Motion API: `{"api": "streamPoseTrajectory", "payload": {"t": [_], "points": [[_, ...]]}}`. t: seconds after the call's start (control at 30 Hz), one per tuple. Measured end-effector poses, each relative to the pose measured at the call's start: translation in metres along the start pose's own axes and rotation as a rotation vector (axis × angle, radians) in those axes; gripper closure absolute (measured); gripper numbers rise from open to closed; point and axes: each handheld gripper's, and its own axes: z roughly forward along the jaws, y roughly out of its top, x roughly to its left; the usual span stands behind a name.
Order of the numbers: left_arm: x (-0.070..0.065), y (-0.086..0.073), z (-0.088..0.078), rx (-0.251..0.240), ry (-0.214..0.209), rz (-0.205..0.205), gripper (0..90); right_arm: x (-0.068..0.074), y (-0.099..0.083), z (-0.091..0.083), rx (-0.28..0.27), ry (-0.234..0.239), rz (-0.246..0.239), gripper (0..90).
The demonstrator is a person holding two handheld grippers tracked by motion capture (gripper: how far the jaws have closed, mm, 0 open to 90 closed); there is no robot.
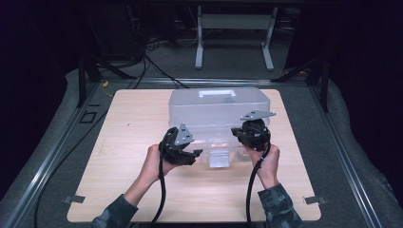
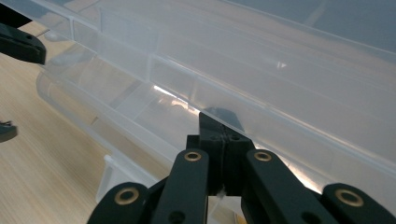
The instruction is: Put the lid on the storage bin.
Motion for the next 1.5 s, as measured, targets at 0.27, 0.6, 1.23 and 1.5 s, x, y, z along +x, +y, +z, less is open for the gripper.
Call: {"api": "streamPoseTrajectory", "payload": {"t": [0.27, 0.6, 1.23, 1.5], "points": [[-0.006, -0.005, -0.015, 0.03, -0.069, -0.006, 25.0, 0.0, 0.001, 0.001, 0.008, 0.005, -0.004, 89.2], [-0.008, -0.028, -0.032, 0.079, -0.111, -0.028, 17.1, 0.0, -0.003, -0.002, 0.014, 0.007, -0.006, 87.5], [0.009, -0.116, -0.033, 0.186, -0.096, -0.197, 14.6, 0.003, -0.008, -0.013, 0.04, -0.004, -0.013, 88.4], [0.014, -0.139, -0.032, 0.196, -0.088, -0.259, 14.0, 0.004, -0.017, -0.012, 0.053, 0.007, -0.007, 88.5]]}}
